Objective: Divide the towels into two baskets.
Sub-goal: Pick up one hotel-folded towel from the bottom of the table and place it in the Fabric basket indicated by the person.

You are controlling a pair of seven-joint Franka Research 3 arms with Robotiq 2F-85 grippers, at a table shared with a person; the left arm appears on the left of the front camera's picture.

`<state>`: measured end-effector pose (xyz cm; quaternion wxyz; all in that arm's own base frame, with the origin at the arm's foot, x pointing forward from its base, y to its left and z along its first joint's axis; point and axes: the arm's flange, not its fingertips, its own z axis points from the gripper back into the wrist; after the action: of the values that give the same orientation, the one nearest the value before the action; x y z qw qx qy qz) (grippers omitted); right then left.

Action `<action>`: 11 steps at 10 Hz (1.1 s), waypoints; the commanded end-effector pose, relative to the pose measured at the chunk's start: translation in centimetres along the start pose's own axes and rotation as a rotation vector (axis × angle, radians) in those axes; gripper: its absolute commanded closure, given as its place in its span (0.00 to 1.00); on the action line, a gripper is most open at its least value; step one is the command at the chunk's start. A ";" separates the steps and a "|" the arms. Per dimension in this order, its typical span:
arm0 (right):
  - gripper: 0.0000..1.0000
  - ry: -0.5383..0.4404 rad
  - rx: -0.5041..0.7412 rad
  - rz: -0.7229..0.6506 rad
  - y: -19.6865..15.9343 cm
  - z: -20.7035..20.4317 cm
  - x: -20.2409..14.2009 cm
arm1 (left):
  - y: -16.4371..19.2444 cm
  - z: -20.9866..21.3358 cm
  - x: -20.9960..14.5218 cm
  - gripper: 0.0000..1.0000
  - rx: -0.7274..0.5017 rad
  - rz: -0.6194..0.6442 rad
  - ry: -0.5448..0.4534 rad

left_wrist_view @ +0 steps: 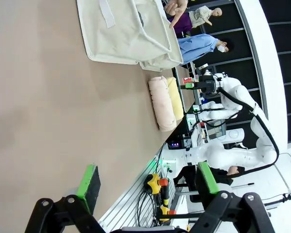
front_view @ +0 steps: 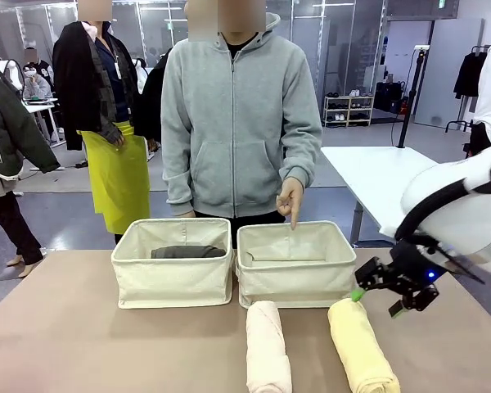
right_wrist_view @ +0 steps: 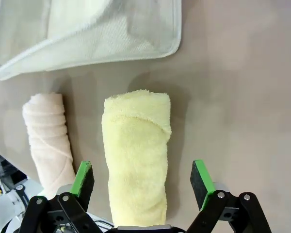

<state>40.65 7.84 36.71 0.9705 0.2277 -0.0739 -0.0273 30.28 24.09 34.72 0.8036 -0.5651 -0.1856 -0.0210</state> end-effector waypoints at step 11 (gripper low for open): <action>0.40 0.094 -0.187 0.133 1.2 -6.7 -8.7 | -0.1 0.3 -0.1 0.00 0.006 0.006 0.003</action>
<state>40.12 13.78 31.26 0.9871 0.1473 -0.0279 0.0557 30.28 24.09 34.72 0.8036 -0.5651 -0.1856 -0.0211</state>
